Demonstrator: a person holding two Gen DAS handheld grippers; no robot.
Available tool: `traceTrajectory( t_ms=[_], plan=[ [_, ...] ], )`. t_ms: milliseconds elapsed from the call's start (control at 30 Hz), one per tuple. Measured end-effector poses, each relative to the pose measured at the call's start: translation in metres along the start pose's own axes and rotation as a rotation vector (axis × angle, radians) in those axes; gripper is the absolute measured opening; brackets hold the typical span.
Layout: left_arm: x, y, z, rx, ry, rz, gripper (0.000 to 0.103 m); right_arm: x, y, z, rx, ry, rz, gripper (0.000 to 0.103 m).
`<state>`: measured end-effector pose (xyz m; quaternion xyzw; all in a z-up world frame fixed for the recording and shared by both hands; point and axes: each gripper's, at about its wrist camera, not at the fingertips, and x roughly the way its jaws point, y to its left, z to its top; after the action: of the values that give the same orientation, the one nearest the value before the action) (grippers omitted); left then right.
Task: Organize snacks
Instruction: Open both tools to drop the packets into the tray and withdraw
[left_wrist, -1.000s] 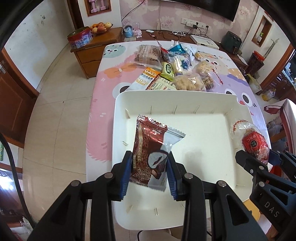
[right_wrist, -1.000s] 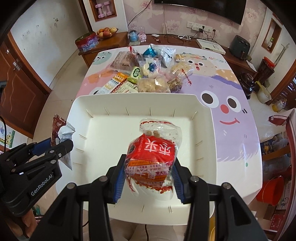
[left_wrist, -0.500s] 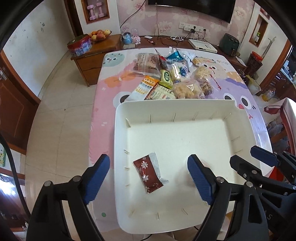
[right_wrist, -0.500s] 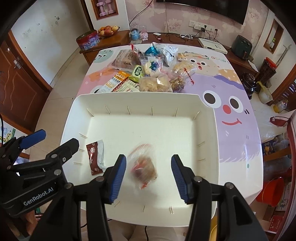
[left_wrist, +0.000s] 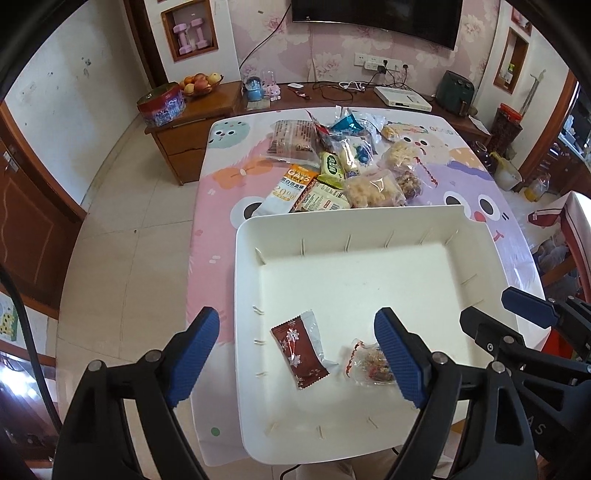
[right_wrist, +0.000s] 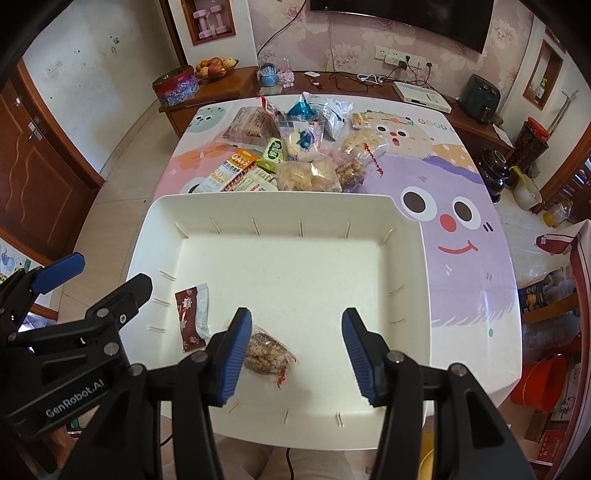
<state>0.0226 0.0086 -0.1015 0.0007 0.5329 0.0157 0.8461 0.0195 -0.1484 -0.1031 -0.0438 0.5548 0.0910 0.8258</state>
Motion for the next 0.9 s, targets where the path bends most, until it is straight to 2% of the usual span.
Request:
traceTrajectory(
  t_ms=[267, 400, 633, 900],
  plan=[
    [-0.001, 0.008, -0.001, -0.047, 0.006, -0.010, 0.085, -0.012, 0.000, -0.001, -0.003, -0.040, 0.030, 0.051],
    [-0.005, 0.005, -0.002, -0.036, -0.004, 0.013, 0.085, -0.016, -0.001, -0.001, -0.002, -0.054, 0.040, 0.051],
    [-0.017, 0.000, 0.005, -0.016, -0.063, 0.035, 0.085, -0.021, -0.003, 0.002, -0.010, -0.071, 0.053, 0.051],
    [-0.030, 0.002, 0.022, -0.001, -0.120, 0.057, 0.085, -0.026, -0.010, 0.016, -0.045, -0.091, 0.019, 0.051]
  ],
)
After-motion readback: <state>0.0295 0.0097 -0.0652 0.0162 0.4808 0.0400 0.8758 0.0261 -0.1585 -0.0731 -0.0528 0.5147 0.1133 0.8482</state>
